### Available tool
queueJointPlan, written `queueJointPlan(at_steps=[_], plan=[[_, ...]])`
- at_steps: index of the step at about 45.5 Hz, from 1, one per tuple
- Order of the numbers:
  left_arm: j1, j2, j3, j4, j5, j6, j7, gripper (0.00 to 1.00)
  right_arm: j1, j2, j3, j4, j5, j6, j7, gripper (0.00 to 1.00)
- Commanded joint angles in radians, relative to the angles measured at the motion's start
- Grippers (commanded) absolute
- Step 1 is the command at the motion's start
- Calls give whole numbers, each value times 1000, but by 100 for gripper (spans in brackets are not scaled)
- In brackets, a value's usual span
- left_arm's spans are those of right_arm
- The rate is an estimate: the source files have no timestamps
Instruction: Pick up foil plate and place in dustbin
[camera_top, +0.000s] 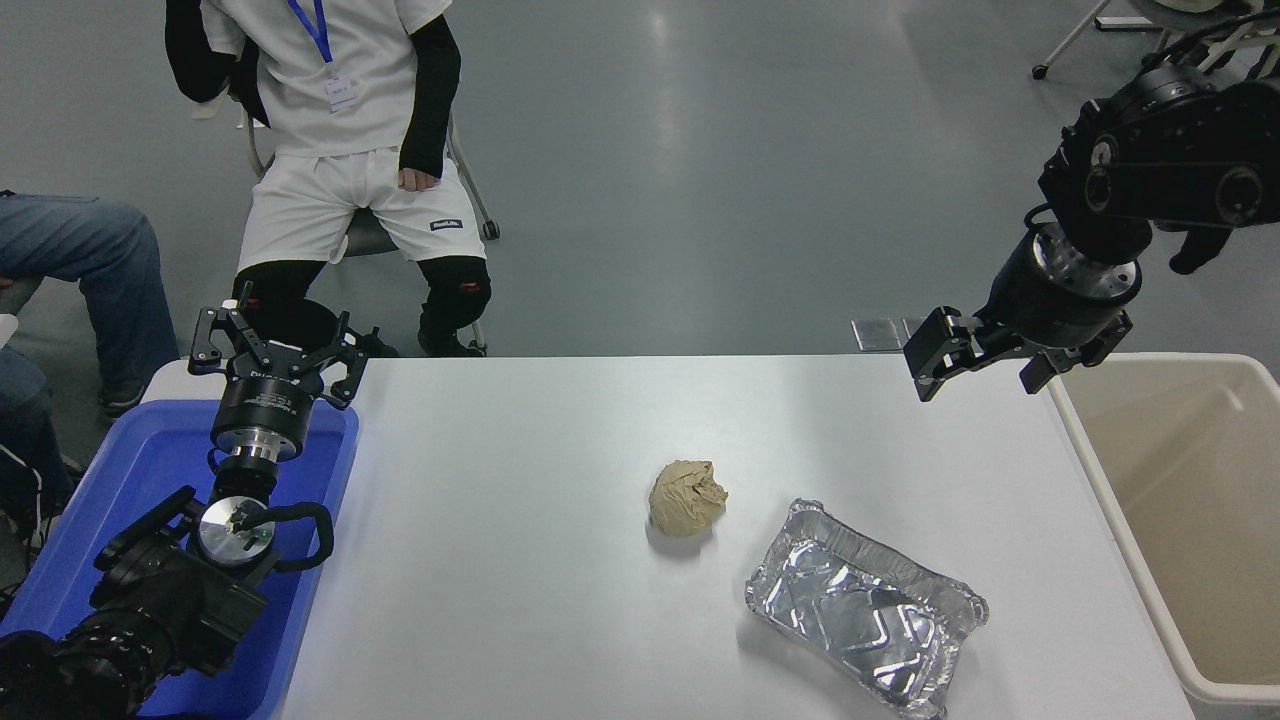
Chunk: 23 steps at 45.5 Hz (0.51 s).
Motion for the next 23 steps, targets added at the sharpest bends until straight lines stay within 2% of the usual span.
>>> queueJointPlan(at_steps=[1, 9, 23], plan=[[0, 0, 0, 0, 0, 0, 0, 99, 0, 4, 8, -3, 5, 0, 0, 100], [0, 0, 0, 0, 0, 0, 0, 99, -6, 6, 2, 0, 69, 0, 0, 100], [0, 0, 0, 0, 0, 0, 0, 99, -54, 6, 34, -1, 55, 0, -2, 100]])
